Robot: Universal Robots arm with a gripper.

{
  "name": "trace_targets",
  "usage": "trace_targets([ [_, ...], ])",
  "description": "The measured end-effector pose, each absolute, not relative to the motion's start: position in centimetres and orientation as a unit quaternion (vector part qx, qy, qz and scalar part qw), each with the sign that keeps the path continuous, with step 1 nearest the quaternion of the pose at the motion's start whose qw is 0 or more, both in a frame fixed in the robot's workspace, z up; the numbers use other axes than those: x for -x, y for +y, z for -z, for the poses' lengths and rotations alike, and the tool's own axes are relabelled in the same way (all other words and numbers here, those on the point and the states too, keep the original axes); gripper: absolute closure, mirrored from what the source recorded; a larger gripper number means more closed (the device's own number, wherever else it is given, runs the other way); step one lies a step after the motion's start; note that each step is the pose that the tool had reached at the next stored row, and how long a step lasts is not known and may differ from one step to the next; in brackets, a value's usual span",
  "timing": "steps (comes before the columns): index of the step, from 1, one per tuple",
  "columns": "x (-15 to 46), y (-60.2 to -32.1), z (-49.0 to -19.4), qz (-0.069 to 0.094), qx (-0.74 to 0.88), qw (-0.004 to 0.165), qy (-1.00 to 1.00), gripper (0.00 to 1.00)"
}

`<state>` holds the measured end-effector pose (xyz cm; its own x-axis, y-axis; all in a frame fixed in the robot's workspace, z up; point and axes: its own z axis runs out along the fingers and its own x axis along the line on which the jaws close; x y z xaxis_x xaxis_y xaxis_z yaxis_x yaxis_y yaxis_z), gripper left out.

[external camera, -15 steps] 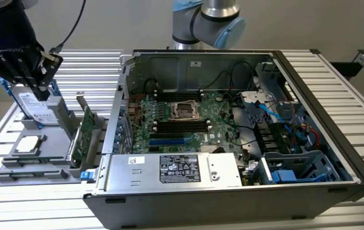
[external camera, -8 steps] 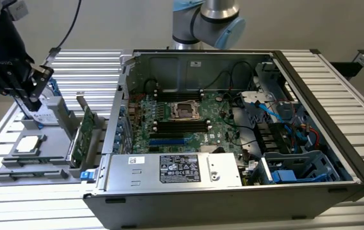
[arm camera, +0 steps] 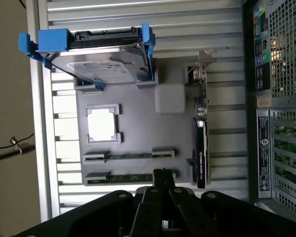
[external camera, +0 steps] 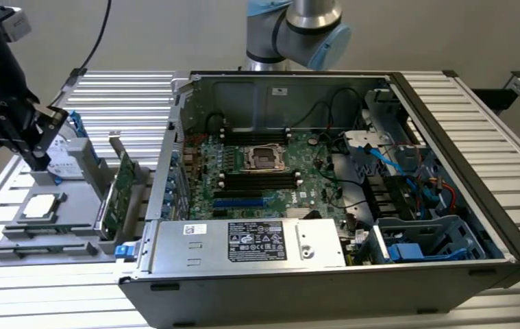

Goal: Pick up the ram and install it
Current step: 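Reach for the ram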

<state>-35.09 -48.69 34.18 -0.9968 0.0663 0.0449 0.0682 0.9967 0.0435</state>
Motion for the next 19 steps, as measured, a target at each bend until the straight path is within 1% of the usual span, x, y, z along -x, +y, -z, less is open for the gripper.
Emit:
trace_targets([
  [13,35.39,-48.75,-33.90,0.014,0.006,0.026,-1.000,0.89],
  [19,35.56,-48.88,-33.68,0.013,-0.003,0.028,-1.000,0.89],
])
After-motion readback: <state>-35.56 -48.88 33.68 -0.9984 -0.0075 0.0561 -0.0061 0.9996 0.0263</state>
